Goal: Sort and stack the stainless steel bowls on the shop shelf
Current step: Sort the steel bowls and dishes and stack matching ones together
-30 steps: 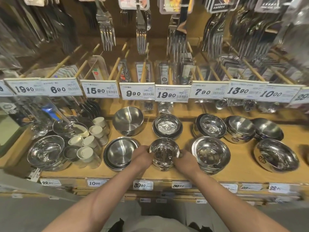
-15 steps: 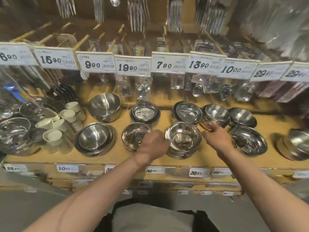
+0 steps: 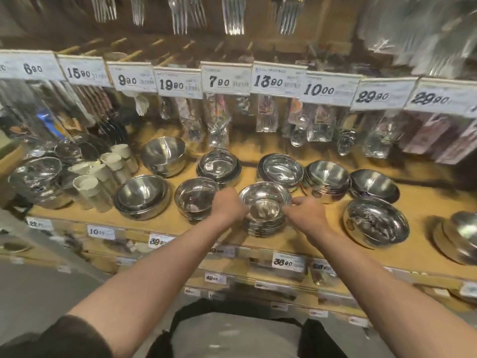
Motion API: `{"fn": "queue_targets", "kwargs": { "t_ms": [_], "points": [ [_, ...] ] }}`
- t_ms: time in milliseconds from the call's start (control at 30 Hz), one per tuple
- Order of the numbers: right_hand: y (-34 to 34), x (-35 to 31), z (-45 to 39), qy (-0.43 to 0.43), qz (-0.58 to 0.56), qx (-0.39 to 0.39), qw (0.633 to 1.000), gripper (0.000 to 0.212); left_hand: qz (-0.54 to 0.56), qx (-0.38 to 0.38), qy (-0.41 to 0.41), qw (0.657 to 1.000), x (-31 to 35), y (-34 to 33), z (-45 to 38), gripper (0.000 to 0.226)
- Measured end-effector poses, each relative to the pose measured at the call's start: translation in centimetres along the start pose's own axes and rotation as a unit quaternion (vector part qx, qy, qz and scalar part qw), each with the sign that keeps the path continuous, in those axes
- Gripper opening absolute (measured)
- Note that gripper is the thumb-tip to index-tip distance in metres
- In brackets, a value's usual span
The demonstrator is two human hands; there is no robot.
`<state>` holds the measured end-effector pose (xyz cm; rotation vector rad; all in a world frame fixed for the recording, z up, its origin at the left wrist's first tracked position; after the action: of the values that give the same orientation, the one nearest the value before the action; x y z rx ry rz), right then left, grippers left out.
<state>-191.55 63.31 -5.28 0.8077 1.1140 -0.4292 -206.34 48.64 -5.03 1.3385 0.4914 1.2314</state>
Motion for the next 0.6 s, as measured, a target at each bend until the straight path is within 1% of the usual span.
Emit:
{"fn": "queue_targets", "kwargs": {
  "t_ms": [133, 200, 267, 433, 533, 567, 600],
  "points": [
    [0.0, 1.5, -0.4, -0.053, -0.061, 0.004, 0.997, 0.012, -0.022, 0.014, 0.018, 0.999, 0.0, -0.1, -0.1, 0.028],
    [-0.1, 1.6, -0.6, -0.058, -0.071, 0.001, 0.996, 0.01, -0.046, 0.013, 0.021, 0.999, 0.0, -0.2, -0.1, 0.025],
    [-0.3, 1.6, -0.7, -0.056, -0.063, -0.005, 0.996, 0.007, -0.057, 0.011, 0.027, 0.998, 0.1, 0.1, -0.2, 0.021],
    [-0.2, 1.1, -0.7, -0.039, -0.041, -0.003, 0.998, 0.022, -0.074, -0.009, 0.019, 0.997, 0.6, 1.0, -0.6, 0.016],
    [-0.4, 0.9, -0.4, -0.017, -0.005, -0.019, 1.0, 0.014, -0.074, -0.001, 0.012, 0.997, 0.7, 1.1, -0.5, 0.006],
    [-0.5, 1.0, -0.3, -0.012, 0.004, -0.022, 1.0, 0.016, -0.073, 0.005, 0.011, 0.997, 0.7, 1.1, -0.6, 0.005],
    [-0.5, 1.0, -0.3, -0.009, 0.01, -0.025, 1.0, 0.021, -0.069, 0.011, 0.01, 0.997, 0.6, 1.0, -0.6, 0.01]
  ]
}}
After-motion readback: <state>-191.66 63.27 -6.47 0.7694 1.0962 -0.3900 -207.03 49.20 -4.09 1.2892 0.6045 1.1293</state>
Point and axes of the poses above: each hand's wrist, its own z-axis away from the middle knuckle, its own y-axis out of the back of the hand, x = y × z, the point moved 7 cm from there along -z, towards the middle knuckle, and after that the axes turned 13 degrees about -z, right-handed, at the moved point
